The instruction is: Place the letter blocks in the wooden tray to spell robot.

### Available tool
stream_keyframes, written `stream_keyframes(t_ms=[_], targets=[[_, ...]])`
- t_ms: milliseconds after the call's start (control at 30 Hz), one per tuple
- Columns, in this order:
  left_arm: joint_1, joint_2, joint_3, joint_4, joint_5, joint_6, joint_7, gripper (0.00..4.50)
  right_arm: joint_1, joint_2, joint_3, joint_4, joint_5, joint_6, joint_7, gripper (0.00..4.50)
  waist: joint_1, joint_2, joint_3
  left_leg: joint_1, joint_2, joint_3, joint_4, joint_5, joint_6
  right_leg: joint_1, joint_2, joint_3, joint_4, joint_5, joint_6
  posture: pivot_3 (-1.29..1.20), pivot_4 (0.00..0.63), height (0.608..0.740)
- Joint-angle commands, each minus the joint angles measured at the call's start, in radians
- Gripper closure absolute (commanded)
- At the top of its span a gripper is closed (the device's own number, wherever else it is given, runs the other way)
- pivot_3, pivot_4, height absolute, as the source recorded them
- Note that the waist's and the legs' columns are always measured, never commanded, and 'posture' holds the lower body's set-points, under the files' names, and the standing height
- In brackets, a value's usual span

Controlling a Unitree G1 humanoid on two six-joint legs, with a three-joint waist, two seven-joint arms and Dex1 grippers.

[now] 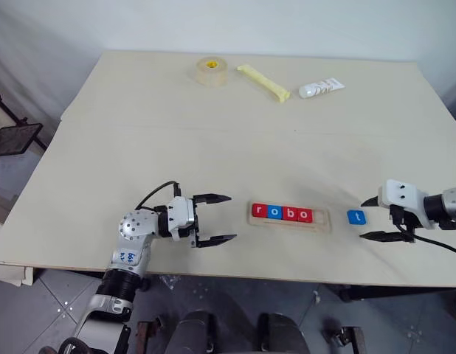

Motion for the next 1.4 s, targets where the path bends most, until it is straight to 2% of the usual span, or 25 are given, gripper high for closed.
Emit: stream_keyframes(t_ms=[33, 233, 267, 433, 567, 733, 1133, 1400], targets=[[0.021, 0.01, 0.009, -0.053, -0.015, 0.006, 0.02, 0.0, -0.03, 0.019, 0.007, 0.044, -0.015, -0.032, 0.014, 0.91, 0.0, 0.0, 0.0, 0.0, 0.0, 0.0, 0.0, 0.0, 0.0, 0.0, 0.0, 0.0, 0.0, 0.0, 0.0, 0.0, 0.15, 0.74], [0.024, 0.011, 0.005, -0.06, -0.014, 0.01, 0.03, 0.0, -0.041, 0.017, 0.001, 0.047, -0.02, -0.043, 0.026, 2.84, 0.0, 0.0, 0.0, 0.0, 0.0, 0.0, 0.001, 0.0, 0.0, 0.0, 0.0, 0.0, 0.0, 0.0, 0.0, 0.0, 0.15, 0.74], [0.021, 0.011, 0.004, -0.057, -0.013, 0.009, 0.031, 0.0, -0.043, 0.016, -0.001, 0.042, -0.019, -0.039, 0.026, 3.06, 0.0, 0.0, 0.0, 0.0, 0.0, 0.0, 0.001, 0.0, 0.0, 0.0, 0.0, 0.0, 0.0, 0.0, 0.0, 0.0, 0.15, 0.74], [0.002, 0.007, 0.001, -0.032, -0.012, 0.002, 0.027, 0.0, -0.024, -0.016, -0.032, -0.094, 0.005, 0.055, 0.022, 3.05, 0.001, 0.0, 0.0, 0.0, 0.0, 0.0, 0.001, 0.0, 0.0, 0.0, 0.0, 0.0, 0.0, 0.0, 0.0, 0.0, 0.15, 0.74], [-0.03, -0.003, -0.006, 0.011, -0.011, -0.012, 0.01, 0.0, -0.002, -0.033, -0.04, -0.332, 0.044, 0.272, 0.039, 3.05, 0.003, 0.0, 0.0, 0.0, 0.0, 0.0, 0.001, 0.0, 0.0, 0.0, 0.0, 0.0, 0.0, 0.0, 0.0, 0.0, 0.15, 0.74], [-0.066, -0.02, -0.01, 0.059, -0.004, -0.033, 0.001, 0.0, -0.025, -0.001, -0.009, -0.431, 0.047, 0.409, 0.029, 3.05, 0.006, 0.0, 0.0, -0.001, -0.001, -0.002, 0.001, 0.0, 0.0, 0.0, 0.0, 0.0, 0.001, 0.0, 0.0, 0.0, 0.15, 0.74], [-0.04, -0.02, -0.004, 0.047, -0.006, -0.052, 0.014, 0.0, -0.096, 0.036, 0.108, -0.368, -0.029, 0.342, 0.057, 3.05, 0.001, 0.0, 0.0, -0.001, -0.001, -0.002, 0.001, 0.0, 0.0, -0.001, 0.0, -0.001, 0.001, 0.0, 0.0, 0.0, 0.15, 0.74], [-0.021, -0.019, -0.005, 0.023, -0.004, -0.045, 0.036, 0.0, -0.111, 0.07, 0.122, -0.371, -0.023, 0.361, 0.068, 3.05, 0.003, 0.0, 0.0, -0.002, -0.001, -0.003, 0.001, 0.0, 0.0, -0.001, 0.0, -0.001, 0.001, 0.0, 0.0, 0.0, 0.15, 0.74]])
